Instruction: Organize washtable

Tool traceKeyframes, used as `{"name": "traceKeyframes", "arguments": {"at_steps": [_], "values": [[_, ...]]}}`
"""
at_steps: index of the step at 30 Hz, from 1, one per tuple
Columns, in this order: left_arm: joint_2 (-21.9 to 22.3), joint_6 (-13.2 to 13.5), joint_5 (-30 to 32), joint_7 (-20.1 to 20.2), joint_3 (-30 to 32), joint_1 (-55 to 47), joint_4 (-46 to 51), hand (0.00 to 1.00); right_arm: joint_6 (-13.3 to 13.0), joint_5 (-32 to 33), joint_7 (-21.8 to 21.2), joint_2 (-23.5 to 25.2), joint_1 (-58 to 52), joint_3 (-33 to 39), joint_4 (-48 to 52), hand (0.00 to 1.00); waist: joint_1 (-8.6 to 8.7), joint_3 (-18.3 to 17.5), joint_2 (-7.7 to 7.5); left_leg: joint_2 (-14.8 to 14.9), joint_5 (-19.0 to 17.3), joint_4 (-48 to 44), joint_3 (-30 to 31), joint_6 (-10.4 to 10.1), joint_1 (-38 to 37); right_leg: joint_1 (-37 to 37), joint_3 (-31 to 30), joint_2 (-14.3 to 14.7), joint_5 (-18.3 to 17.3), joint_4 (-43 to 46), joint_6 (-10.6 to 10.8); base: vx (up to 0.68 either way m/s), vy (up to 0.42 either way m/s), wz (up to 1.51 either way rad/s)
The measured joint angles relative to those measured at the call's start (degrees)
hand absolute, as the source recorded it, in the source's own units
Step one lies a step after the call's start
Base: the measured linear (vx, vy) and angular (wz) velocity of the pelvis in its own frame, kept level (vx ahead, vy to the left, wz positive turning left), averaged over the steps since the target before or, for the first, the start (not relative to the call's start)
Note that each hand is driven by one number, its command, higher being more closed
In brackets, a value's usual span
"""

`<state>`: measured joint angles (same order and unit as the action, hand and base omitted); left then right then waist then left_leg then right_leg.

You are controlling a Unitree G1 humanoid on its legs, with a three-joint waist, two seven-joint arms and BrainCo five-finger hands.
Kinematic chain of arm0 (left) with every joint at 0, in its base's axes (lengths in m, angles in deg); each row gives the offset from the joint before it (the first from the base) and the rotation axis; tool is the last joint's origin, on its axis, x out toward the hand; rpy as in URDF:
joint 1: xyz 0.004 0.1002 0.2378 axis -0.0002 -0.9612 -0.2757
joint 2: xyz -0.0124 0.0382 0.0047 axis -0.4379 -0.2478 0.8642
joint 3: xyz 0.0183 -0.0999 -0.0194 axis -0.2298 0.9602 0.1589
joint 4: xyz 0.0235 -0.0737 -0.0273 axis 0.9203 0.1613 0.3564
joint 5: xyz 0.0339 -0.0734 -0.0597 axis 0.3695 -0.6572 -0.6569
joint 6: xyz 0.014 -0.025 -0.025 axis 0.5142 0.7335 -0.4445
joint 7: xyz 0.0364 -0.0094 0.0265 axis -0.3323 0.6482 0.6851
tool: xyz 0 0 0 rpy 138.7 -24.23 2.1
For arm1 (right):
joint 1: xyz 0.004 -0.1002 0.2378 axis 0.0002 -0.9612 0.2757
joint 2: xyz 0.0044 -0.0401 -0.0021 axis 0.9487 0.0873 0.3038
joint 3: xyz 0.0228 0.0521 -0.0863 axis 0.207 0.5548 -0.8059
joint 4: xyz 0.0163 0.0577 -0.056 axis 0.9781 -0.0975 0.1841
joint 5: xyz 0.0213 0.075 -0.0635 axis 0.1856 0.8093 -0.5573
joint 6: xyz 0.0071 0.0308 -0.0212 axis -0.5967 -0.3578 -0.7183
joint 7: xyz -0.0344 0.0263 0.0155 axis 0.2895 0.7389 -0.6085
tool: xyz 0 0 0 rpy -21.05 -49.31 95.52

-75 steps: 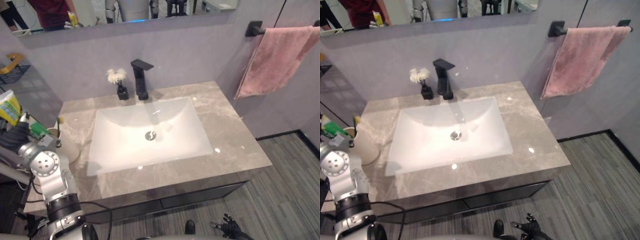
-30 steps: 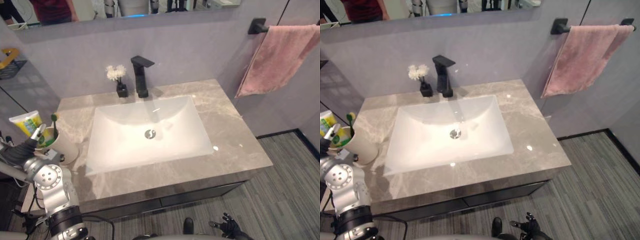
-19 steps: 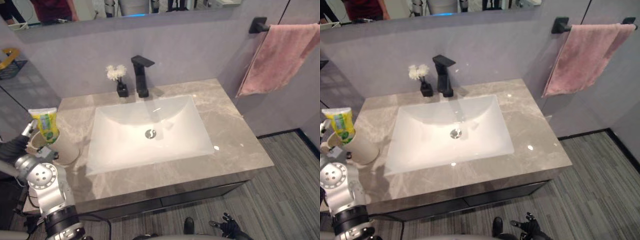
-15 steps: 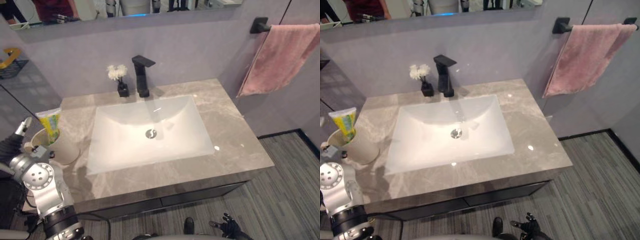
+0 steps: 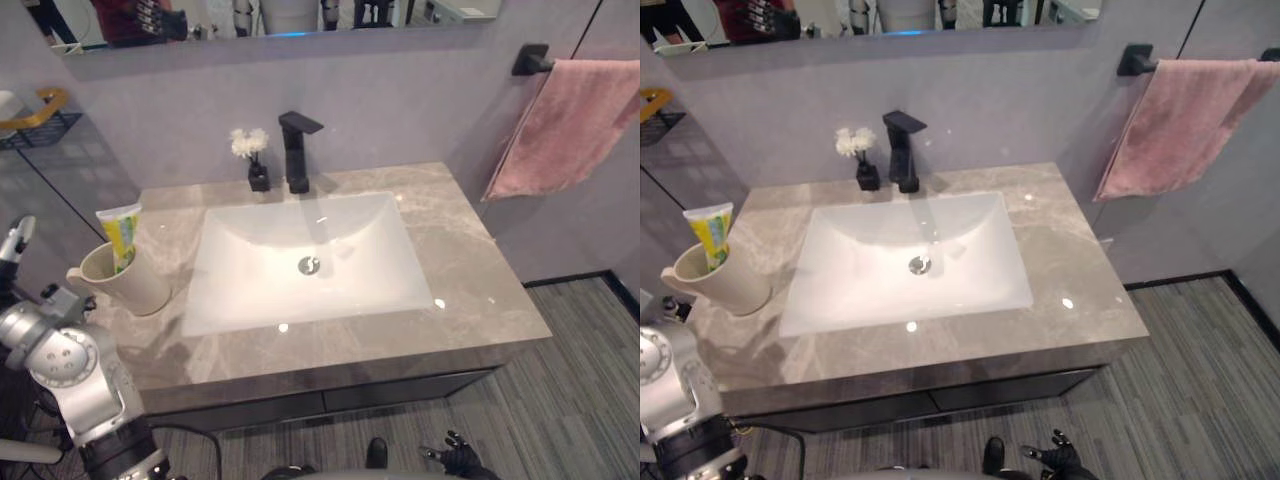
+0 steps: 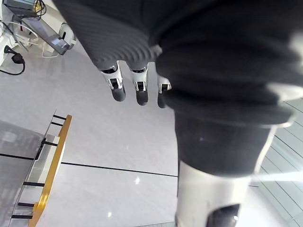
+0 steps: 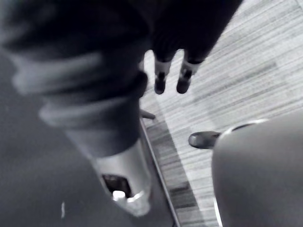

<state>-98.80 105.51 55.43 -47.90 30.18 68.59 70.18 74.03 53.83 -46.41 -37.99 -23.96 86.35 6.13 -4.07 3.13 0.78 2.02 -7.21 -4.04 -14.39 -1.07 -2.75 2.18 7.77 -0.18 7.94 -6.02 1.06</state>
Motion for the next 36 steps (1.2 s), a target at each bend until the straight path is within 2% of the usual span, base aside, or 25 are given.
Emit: {"name": "traceKeyframes", "arguments": {"at_steps": [5,7,12,15,16,21,31,36], "values": [[4.9,1.0,-0.9,2.3,-0.3,-5.7,4.3,0.0,-0.3,0.6,0.0,0.0,0.1,-0.1,-0.6,0.0,-0.06,0.0,-0.04,0.0,0.0,0.0,0.1,0.0,0.0,0.0,0.2,0.0,0.0,0.0,0.0,0.0,0.0,0.0],[6.8,1.1,-1.9,2.7,-2.1,-8.1,6.8,0.0,-0.3,0.7,0.0,0.0,0.1,-0.2,-0.8,0.0,-0.15,-0.1,-0.11,0.0,0.0,0.0,0.2,0.0,0.1,-0.1,0.3,-0.1,0.0,0.0,0.0,0.0,-0.007,0.02],[10.5,1.3,-5.6,9.0,-11.4,-16.2,12.3,0.0,-0.4,1.8,0.1,0.0,0.1,-1.3,-1.1,0.0,-0.13,-0.2,-0.31,0.0,0.0,-0.1,1.2,0.0,0.4,-0.3,1.4,-0.2,-0.2,0.0,0.1,0.0,-0.015,0.1],[11.9,1.3,-8.7,11.4,-14.1,-18.6,12.5,0.0,-0.4,2.1,0.1,-0.2,0.2,-2.5,-1.2,0.0,-0.1,-0.2,-0.32,0.0,0.0,-0.2,1.7,0.0,0.4,-0.5,1.7,-0.3,-0.7,0.0,0.4,-0.01,-0.018,0.08],[12.2,1.2,-9.6,12.2,-15.5,-19.9,12.5,1.0,-0.5,2.2,0.1,-0.2,0.6,-2.6,-1.8,0.0,-0.09,-0.2,-0.32,0.0,0.0,-0.2,1.7,-0.1,0.4,-0.5,1.8,-0.3,-0.8,0.0,0.4,-0.01,-0.023,0.04],[12.9,0.7,-12.0,15.5,-18.3,-23.5,12.5,1.0,-0.5,2.5,0.2,-0.6,1.7,-4.7,-3.3,0.0,0.02,-0.1,-0.39,0.0,-0.2,-0.6,2.6,-0.3,1.0,-0.5,2.9,-0.4,-1.1,0.0,0.6,0.01,-0.017,0.09],[12.9,-1.6,-14.7,19.5,-18.2,-27.7,11.2,1.0,-0.4,2.9,0.2,-0.6,2.9,-6.2,-5.1,0.0,-0.05,0.3,-1.17,0.0,0.0,-0.9,3.0,0.0,1.0,-0.8,3.3,-0.5,-1.4,0.0,0.7,0.01,-0.003,0.03],[10.0,-2.9,-15.8,23.2,-16.0,-29.3,7.4,1.0,-0.3,2.8,-0.2,-1.1,3.7,-6.1,-4.9,0.0,-0.07,0.7,-0.42,-0.1,-0.2,-0.5,2.9,-0.2,0.9,-0.9,3.2,-0.5,-1.5,0.0,0.8,0.0,0.0,0.0]]}}
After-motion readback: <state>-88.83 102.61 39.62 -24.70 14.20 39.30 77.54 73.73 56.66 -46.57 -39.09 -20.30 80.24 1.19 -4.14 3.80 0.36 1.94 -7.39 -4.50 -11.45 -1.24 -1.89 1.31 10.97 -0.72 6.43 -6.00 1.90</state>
